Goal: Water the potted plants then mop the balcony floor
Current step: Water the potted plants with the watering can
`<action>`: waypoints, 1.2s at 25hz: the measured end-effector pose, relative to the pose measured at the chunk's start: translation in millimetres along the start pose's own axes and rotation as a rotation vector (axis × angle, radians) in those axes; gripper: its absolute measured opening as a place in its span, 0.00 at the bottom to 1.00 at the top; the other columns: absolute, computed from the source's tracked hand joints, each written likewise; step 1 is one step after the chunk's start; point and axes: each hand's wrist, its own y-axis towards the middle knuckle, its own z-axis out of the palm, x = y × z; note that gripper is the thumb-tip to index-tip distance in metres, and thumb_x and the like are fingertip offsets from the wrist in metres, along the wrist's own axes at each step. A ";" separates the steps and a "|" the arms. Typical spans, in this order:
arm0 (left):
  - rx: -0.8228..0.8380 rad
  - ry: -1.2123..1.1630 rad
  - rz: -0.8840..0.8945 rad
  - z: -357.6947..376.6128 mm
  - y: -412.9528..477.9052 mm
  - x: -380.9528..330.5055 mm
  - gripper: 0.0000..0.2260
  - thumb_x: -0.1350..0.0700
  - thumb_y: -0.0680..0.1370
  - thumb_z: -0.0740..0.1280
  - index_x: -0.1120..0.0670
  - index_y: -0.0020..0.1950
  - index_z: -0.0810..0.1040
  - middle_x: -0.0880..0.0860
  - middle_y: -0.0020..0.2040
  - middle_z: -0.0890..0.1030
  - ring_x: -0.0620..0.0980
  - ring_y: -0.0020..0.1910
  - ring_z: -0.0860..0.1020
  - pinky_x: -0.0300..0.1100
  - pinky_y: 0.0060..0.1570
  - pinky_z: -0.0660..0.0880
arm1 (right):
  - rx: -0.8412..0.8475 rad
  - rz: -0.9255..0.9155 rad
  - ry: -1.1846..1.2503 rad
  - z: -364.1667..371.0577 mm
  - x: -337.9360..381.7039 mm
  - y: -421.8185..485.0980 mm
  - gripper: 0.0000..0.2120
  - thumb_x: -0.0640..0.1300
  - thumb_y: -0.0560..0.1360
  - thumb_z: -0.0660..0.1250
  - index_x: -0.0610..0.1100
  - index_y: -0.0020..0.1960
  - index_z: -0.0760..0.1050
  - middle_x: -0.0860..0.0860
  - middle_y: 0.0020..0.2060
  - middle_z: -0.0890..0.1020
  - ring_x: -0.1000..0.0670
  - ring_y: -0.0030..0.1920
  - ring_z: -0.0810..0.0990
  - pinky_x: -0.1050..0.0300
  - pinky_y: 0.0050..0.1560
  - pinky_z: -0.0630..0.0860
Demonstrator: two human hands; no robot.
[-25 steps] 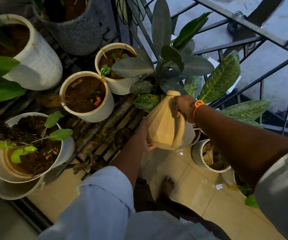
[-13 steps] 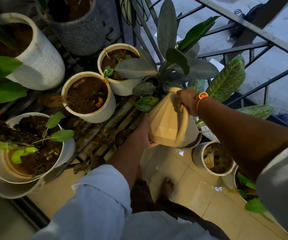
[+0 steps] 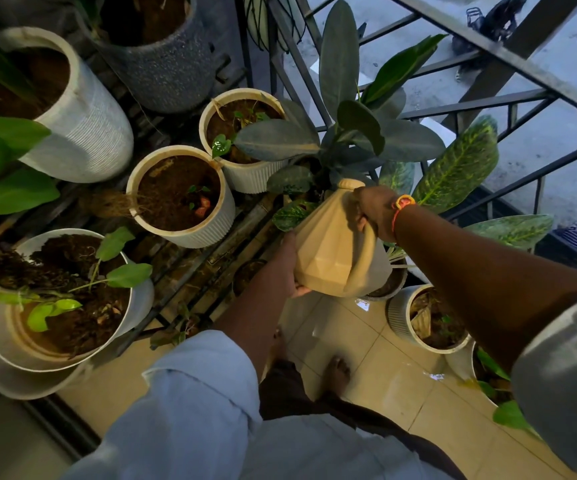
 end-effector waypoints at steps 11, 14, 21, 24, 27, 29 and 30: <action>0.117 -0.097 0.102 -9.5 11.1 12.2 0.40 0.29 0.72 0.71 0.52 0.76 0.68 0.59 0.64 0.77 0.60 0.55 0.78 0.57 0.50 0.80 | -0.162 0.086 0.022 17.2 -27.9 -2.2 0.12 0.44 0.78 0.58 0.37 0.44 0.75 0.41 0.30 0.75 0.47 0.22 0.72 0.59 0.24 0.69; 0.134 -0.138 0.101 -19.3 21.7 24.4 0.39 0.31 0.73 0.72 0.50 0.76 0.68 0.59 0.66 0.76 0.62 0.60 0.77 0.62 0.62 0.78 | -0.144 0.055 -0.076 22.7 -42.3 -15.6 0.19 0.48 0.79 0.57 0.34 0.44 0.77 0.38 0.30 0.79 0.44 0.25 0.75 0.62 0.21 0.68; 0.177 -0.315 0.154 -28.4 27.3 62.2 0.31 0.37 0.73 0.72 0.46 0.73 0.70 0.59 0.68 0.74 0.66 0.65 0.75 0.71 0.65 0.74 | -0.173 -0.102 -0.119 36.8 -82.8 -50.0 0.14 0.52 0.78 0.63 0.42 0.41 0.72 0.45 0.27 0.77 0.45 0.25 0.76 0.51 0.31 0.77; 0.191 -0.388 0.207 -28.4 18.5 70.9 0.26 0.38 0.75 0.72 0.44 0.69 0.71 0.59 0.69 0.73 0.65 0.66 0.74 0.70 0.65 0.74 | -0.206 -0.183 -0.148 34.2 -91.1 -59.3 0.13 0.56 0.75 0.64 0.48 0.39 0.73 0.47 0.31 0.79 0.44 0.29 0.78 0.51 0.34 0.78; 0.206 -0.446 0.255 -26.3 6.2 79.8 0.23 0.39 0.78 0.69 0.44 0.70 0.69 0.58 0.67 0.74 0.66 0.68 0.73 0.70 0.67 0.73 | -0.199 -0.270 -0.211 27.9 -91.0 -72.1 0.14 0.57 0.75 0.65 0.49 0.38 0.73 0.50 0.31 0.77 0.45 0.34 0.77 0.55 0.37 0.72; 0.208 -0.502 0.280 -23.8 -1.5 85.5 0.23 0.39 0.78 0.69 0.46 0.69 0.70 0.59 0.66 0.75 0.66 0.67 0.74 0.69 0.67 0.73 | -0.182 -0.338 -0.258 22.7 -89.1 -81.6 0.14 0.55 0.78 0.65 0.49 0.37 0.72 0.52 0.30 0.76 0.48 0.33 0.75 0.58 0.34 0.66; 0.191 -0.518 0.292 -22.6 -8.7 87.9 0.27 0.38 0.77 0.70 0.48 0.71 0.70 0.59 0.67 0.75 0.65 0.66 0.75 0.69 0.67 0.73 | -0.169 -0.368 -0.287 20.4 -87.4 -87.5 0.14 0.55 0.79 0.65 0.49 0.38 0.73 0.52 0.31 0.76 0.49 0.33 0.75 0.58 0.33 0.64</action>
